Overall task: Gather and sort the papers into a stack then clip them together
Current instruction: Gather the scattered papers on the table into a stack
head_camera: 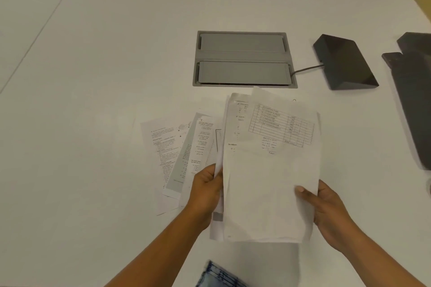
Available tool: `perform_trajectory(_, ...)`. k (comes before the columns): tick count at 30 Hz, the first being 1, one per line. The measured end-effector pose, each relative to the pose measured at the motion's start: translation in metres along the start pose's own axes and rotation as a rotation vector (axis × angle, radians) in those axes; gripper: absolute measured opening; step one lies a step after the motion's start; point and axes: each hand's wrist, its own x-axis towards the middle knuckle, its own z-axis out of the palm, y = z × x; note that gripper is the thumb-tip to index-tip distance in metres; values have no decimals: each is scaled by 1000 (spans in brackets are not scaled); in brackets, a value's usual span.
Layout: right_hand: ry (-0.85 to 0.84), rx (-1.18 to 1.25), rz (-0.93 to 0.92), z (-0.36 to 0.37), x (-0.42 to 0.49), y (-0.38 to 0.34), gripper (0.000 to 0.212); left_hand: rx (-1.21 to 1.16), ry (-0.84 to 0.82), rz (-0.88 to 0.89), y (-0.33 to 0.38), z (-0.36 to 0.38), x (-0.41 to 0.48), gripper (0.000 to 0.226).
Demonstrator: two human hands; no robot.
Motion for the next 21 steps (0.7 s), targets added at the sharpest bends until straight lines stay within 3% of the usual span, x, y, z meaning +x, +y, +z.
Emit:
perform_trajectory(3,14,-30,11,7,1,3,29,-32,46,-44,7,5,-4,32)
perform_trajectory(5,26,-33,-16,8,0,6,38,-13,72,-50,9,4,-3,44)
perform_trajectory(8,-2,-51,-23,7,0,8,64,45,11,11,8,3,-4,14)
perform_trajectory(14,-136,-27,110,8,1,7,39,146,-43,22,4,-5,3,21)
perform_trajectory(17,-90,-163,131,12,2,11,30,257,-57,15,-3,-11,9,25)
perform_trajectory(21,40,-193,79,14,5,14,23,383,169,63,-19,-32,27,40)
